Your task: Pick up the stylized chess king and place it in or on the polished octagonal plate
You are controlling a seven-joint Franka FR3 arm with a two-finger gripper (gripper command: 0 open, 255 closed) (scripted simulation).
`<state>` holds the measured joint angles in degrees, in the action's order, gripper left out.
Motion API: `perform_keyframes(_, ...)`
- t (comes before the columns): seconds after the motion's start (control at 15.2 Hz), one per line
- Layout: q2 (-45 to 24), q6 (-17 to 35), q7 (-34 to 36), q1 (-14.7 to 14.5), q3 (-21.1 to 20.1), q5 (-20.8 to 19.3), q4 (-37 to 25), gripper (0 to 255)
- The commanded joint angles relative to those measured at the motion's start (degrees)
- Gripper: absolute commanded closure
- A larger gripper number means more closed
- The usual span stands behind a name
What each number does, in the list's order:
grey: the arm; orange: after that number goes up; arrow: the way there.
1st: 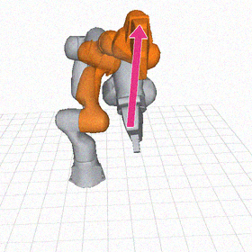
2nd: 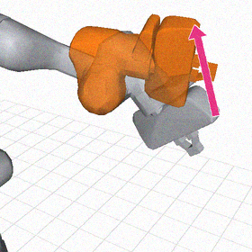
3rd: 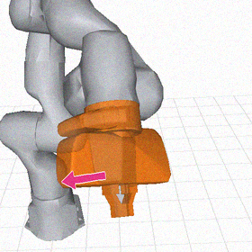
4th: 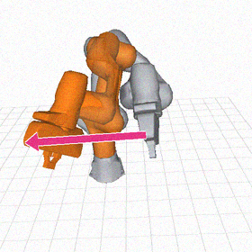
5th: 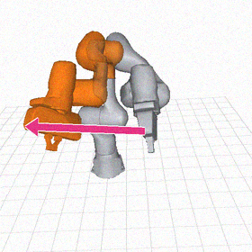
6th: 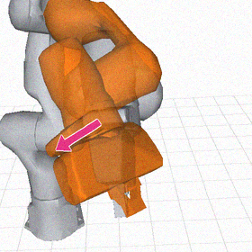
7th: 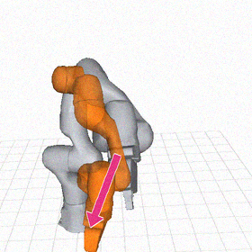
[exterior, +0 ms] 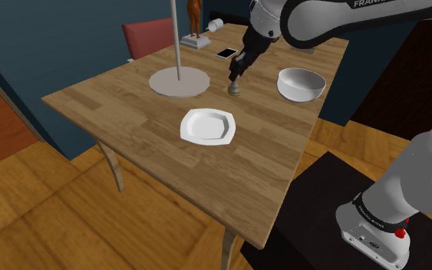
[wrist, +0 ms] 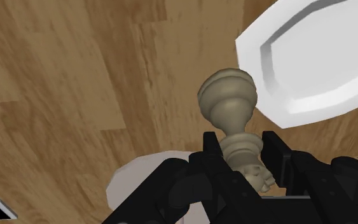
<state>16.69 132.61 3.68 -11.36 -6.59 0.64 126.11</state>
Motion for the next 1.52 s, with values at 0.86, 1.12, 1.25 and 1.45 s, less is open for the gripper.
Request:
perform_keyframes(0.86, -6.25, 1.65, 17.19, -3.07, -10.58, -5.83, -3.89, 255)
perform_keyframes(1.12, -7.04, 4.69, 17.88, -2.97, -10.76, -6.46, -1.58, 255)
perform_keyframes(1.25, -7.51, 6.21, 18.28, -2.90, -10.87, -6.84, -0.49, 255)
perform_keyframes(1.45, -8.32, 8.49, 18.95, -2.78, -11.03, -7.51, 1.04, 255)
